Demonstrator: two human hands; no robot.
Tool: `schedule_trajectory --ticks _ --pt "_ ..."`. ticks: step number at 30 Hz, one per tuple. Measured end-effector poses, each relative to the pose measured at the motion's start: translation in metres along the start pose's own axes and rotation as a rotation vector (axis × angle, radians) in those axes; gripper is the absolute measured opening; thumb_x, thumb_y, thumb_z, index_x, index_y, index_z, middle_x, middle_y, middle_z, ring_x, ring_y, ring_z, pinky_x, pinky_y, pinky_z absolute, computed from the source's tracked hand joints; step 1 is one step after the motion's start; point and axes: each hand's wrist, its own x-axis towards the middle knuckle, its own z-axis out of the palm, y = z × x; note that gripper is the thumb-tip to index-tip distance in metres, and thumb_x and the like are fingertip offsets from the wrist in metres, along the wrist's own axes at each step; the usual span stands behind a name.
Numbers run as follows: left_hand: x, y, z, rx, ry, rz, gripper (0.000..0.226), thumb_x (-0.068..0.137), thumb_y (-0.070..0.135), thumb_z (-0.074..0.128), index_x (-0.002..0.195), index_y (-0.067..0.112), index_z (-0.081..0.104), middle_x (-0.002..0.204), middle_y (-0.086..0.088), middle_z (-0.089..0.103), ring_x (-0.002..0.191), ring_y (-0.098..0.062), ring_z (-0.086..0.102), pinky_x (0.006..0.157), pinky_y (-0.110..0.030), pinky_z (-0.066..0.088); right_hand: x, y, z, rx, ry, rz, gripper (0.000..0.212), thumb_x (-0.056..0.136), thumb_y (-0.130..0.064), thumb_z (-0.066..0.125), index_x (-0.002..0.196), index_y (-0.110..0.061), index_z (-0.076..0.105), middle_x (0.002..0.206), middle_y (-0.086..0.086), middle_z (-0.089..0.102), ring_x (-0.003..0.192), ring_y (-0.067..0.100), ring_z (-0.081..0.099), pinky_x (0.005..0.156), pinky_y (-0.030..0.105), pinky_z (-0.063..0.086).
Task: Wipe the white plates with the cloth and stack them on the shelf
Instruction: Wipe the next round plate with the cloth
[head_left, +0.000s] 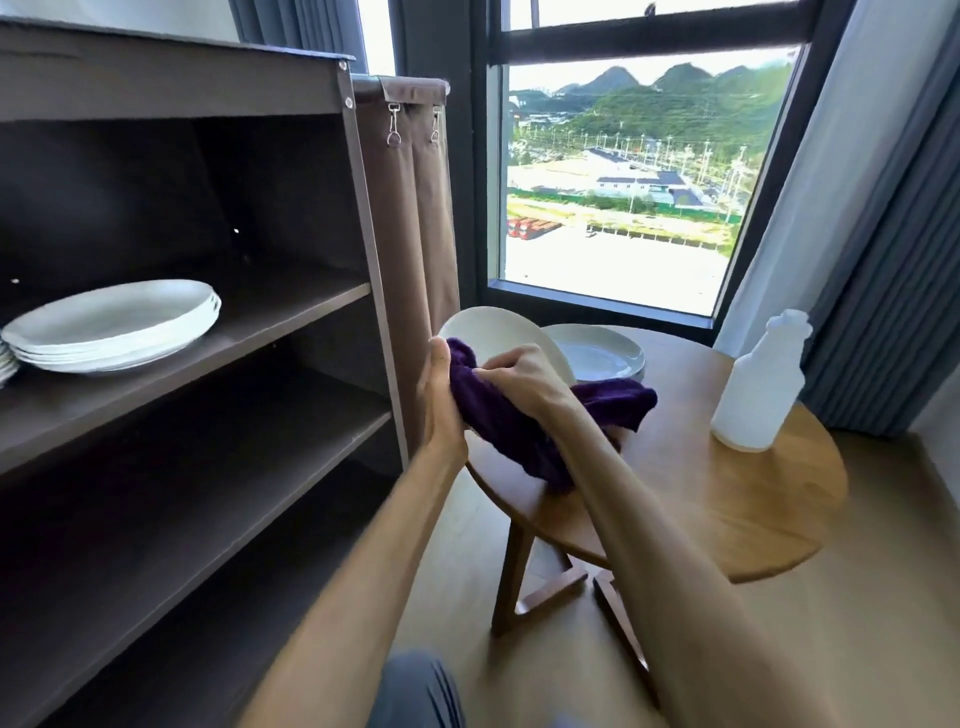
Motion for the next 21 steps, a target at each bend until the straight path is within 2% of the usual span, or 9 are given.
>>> schedule_trajectory --ticks 3,6,8,9,10,12,16,19,21 --pt "0.006 -0.009 -0.004 -0.071 0.052 -0.045 0.042 0.079 0.059 0.066 0.107 0.029 0.073 0.119 -0.02 0.07 0.114 -0.038 0.068 0.099 -0.059 0.055 0.009 0.004 -0.003 -0.183 -0.092 0.128 0.026 0.089 -0.032 0.072 0.091 -0.006 0.079 0.075 0.005 0.068 0.064 0.013 0.06 0.057 0.023 0.046" --pt "0.006 -0.015 -0.006 -0.135 0.06 -0.125 0.06 0.069 0.064 0.069 0.118 0.029 0.07 0.127 -0.017 0.068 0.117 -0.038 0.066 0.098 -0.059 0.054 0.02 0.013 0.0 -0.378 -0.054 0.305 0.043 0.079 -0.044 0.077 0.105 -0.011 0.067 0.091 0.006 0.068 0.083 0.021 0.067 0.076 0.031 0.058" --pt "-0.004 -0.004 0.0 -0.05 0.057 -0.026 0.032 0.091 0.056 0.058 0.115 0.038 0.068 0.125 -0.01 0.068 0.116 -0.031 0.064 0.095 -0.051 0.057 0.018 0.024 -0.004 -0.463 0.063 0.377 0.044 0.077 -0.04 0.076 0.11 -0.014 0.063 0.102 0.007 0.067 0.099 0.028 0.067 0.09 0.038 0.056" --pt "-0.006 -0.002 0.001 0.011 0.063 0.056 0.026 0.102 0.045 0.049 0.119 0.038 0.066 0.124 -0.007 0.066 0.115 -0.028 0.063 0.092 -0.046 0.057 0.016 0.029 -0.007 -0.479 0.128 0.381 0.038 0.079 -0.035 0.073 0.109 -0.014 0.063 0.106 0.009 0.067 0.103 0.031 0.066 0.09 0.036 0.053" --pt "-0.009 0.0 0.002 0.061 0.05 0.134 0.029 0.106 0.037 0.043 0.127 0.034 0.063 0.125 -0.006 0.065 0.114 -0.025 0.062 0.09 -0.042 0.057 0.014 0.036 -0.01 -0.481 0.193 0.368 0.029 0.081 -0.029 0.07 0.105 -0.014 0.062 0.107 0.011 0.066 0.104 0.033 0.065 0.086 0.035 0.051" --pt "-0.017 -0.004 0.004 0.101 -0.007 0.175 0.037 0.105 0.034 0.043 0.138 0.031 0.058 0.128 -0.006 0.064 0.115 -0.025 0.062 0.092 -0.042 0.058 0.013 0.051 -0.015 -0.456 0.311 0.316 0.017 0.081 -0.021 0.065 0.095 -0.013 0.059 0.103 0.013 0.068 0.098 0.036 0.065 0.078 0.034 0.047" --pt "-0.026 -0.025 0.005 0.138 -0.052 0.071 0.038 0.105 0.033 0.044 0.141 0.026 0.056 0.127 -0.011 0.066 0.119 -0.033 0.064 0.098 -0.048 0.058 0.026 0.058 -0.014 -0.286 0.48 0.258 0.026 0.078 -0.031 0.066 0.088 -0.008 0.07 0.087 0.013 0.071 0.088 0.035 0.068 0.072 0.031 0.046" --pt "-0.028 -0.028 0.017 0.136 -0.095 0.056 0.047 0.097 0.046 0.049 0.138 0.027 0.061 0.129 -0.011 0.068 0.121 -0.032 0.064 0.105 -0.053 0.052 0.033 0.045 -0.018 -0.173 0.514 0.135 0.021 0.079 -0.034 0.069 0.075 -0.015 0.076 0.075 0.009 0.072 0.077 0.029 0.065 0.069 0.028 0.042" --pt "-0.032 -0.017 0.029 0.128 -0.083 0.068 0.052 0.099 0.056 0.051 0.137 0.022 0.062 0.126 -0.011 0.069 0.119 -0.029 0.065 0.107 -0.054 0.051 0.028 0.037 -0.016 -0.152 0.411 -0.014 0.022 0.079 -0.034 0.068 0.07 -0.015 0.073 0.068 0.005 0.069 0.071 0.025 0.063 0.064 0.031 0.045"
